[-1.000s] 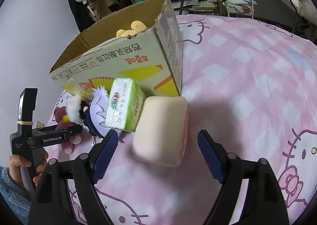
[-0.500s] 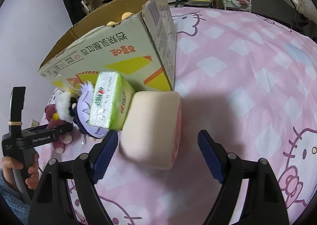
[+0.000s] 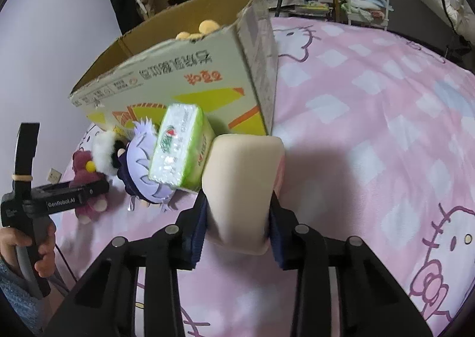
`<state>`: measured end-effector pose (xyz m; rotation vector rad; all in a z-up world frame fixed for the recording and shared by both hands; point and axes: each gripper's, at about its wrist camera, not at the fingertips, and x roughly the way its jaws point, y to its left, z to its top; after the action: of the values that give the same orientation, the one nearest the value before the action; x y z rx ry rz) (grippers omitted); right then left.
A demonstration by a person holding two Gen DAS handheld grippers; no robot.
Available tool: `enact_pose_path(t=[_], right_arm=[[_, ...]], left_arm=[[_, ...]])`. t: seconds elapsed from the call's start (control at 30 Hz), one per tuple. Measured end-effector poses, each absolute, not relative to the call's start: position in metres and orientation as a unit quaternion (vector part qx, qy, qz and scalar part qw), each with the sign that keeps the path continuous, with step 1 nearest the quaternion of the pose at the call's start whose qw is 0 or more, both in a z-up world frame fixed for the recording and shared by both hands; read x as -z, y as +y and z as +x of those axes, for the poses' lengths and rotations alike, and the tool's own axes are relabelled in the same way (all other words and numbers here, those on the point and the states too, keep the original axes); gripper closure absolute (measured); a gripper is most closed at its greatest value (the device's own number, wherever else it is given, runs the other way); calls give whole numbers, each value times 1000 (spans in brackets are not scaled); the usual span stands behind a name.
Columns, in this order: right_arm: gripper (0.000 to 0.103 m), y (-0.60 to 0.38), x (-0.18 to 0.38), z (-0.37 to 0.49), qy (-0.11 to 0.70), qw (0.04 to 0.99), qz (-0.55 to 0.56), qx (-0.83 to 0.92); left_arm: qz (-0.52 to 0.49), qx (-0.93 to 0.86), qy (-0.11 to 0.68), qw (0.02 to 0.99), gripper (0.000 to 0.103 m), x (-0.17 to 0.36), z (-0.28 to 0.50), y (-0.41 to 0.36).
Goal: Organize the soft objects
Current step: 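Grasp the pink strawberry bear with the left tool while the right tool grasps the cream cushion, then lift the pink bear with the left tool while the right tool carries the cream cushion toward the box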
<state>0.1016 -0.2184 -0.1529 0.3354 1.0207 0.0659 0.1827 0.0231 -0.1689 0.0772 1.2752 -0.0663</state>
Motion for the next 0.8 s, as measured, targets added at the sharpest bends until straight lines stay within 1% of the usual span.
enact_pose_path(t=[0.07, 0.3, 0.57, 0.7, 0.8], right_arm=[[65, -222, 149, 99, 478, 863, 164, -27], [65, -226, 131, 90, 442, 882, 160, -16], [68, -222, 111, 82, 411, 901, 137, -9], [70, -222, 96, 74, 379, 915, 137, -3], [72, -222, 85, 68, 356, 924, 138, -3]], left_arm=[[35, 28, 597, 801, 28, 170, 182, 25], [20, 24, 569, 822, 28, 155, 170, 28], [0, 22, 539, 842, 29, 128, 151, 38], [9, 23, 505, 863, 29, 106, 139, 38], [25, 29, 462, 886, 29, 85, 125, 32]])
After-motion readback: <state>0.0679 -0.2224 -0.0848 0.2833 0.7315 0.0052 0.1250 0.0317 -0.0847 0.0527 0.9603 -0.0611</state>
